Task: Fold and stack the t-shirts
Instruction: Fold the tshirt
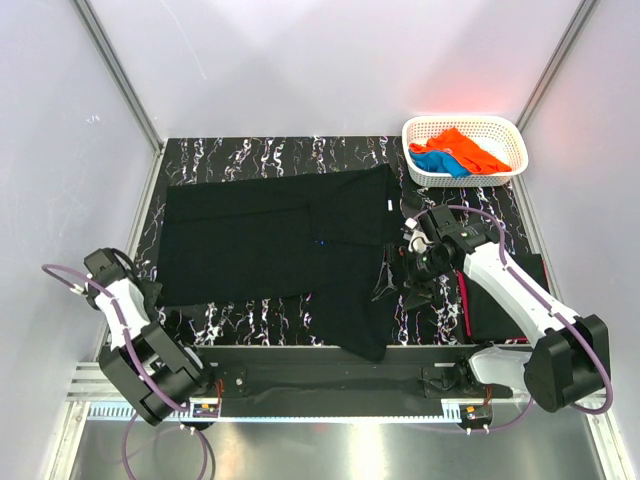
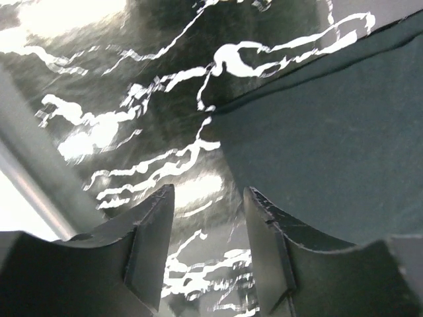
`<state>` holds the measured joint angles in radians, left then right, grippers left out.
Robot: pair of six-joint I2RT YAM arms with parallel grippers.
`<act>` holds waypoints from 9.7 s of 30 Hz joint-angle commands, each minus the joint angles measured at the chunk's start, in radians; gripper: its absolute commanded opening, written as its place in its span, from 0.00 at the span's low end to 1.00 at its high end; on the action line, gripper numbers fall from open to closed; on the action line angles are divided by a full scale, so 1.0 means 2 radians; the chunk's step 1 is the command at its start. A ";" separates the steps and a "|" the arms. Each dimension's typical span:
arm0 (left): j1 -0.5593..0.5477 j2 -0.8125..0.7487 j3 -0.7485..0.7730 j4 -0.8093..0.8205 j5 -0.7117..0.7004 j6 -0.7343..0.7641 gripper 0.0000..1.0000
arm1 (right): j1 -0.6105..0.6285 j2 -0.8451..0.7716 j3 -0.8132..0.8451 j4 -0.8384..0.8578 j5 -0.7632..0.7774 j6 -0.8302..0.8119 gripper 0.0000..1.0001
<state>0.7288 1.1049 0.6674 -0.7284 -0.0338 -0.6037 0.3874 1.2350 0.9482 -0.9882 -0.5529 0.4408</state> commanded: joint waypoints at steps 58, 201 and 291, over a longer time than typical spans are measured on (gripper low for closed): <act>0.004 0.097 0.022 0.067 -0.008 0.011 0.00 | 0.014 -0.011 -0.275 0.268 0.026 0.248 0.44; -0.116 0.478 0.456 0.056 0.079 0.054 0.03 | -0.104 0.581 0.741 0.091 0.059 0.126 0.00; -0.464 0.411 0.303 0.232 0.363 0.007 0.33 | -0.075 0.548 0.392 0.279 -0.105 0.199 0.35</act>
<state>-0.2050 1.9526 1.2572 -0.2802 0.6598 -0.6022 0.2230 2.3371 1.7313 -0.4831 -0.7227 0.8009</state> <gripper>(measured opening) 0.330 0.358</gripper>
